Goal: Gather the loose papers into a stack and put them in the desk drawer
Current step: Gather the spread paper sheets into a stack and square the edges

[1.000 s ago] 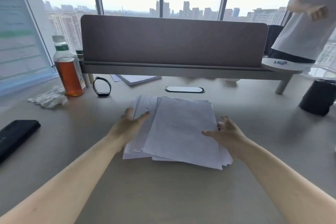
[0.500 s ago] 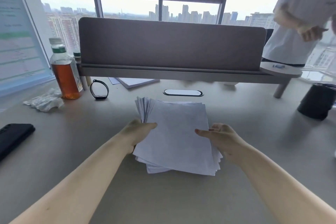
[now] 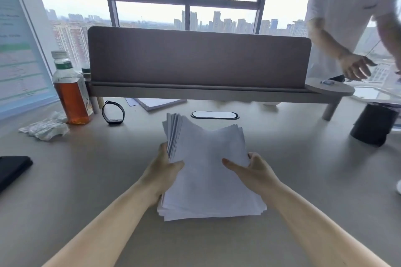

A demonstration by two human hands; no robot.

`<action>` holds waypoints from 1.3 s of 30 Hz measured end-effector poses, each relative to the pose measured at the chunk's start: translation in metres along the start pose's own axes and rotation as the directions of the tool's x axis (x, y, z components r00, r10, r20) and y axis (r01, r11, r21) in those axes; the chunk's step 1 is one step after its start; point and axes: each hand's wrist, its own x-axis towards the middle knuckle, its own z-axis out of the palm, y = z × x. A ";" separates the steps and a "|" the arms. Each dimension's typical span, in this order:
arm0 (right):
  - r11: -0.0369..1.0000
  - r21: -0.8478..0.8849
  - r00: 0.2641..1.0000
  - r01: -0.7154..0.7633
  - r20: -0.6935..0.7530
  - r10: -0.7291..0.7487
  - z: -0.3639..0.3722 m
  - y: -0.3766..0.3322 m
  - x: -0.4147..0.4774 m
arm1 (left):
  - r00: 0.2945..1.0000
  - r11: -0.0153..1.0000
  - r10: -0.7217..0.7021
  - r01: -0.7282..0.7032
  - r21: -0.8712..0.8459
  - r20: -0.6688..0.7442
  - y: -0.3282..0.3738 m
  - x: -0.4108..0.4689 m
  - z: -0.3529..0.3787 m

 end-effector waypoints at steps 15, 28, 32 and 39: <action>0.704 0.379 0.799 0.601 -0.324 -0.507 -0.019 -0.074 -0.045 | 0.834 0.817 0.486 -0.540 -0.203 -0.262 0.055 -0.023 -0.042; 0.688 0.463 0.829 0.559 -0.309 -0.466 -0.031 -0.081 -0.047 | 0.911 0.800 0.352 -0.412 -0.437 -0.216 0.080 -0.024 -0.038; 0.728 0.442 0.852 0.523 -0.292 -0.435 -0.033 -0.074 -0.044 | 0.936 0.828 0.320 -0.353 -0.436 -0.148 0.076 -0.026 -0.042; 0.736 0.385 0.831 0.556 -0.259 -0.492 -0.031 -0.074 -0.050 | 0.900 0.843 0.397 -0.434 -0.316 -0.179 0.076 -0.034 -0.035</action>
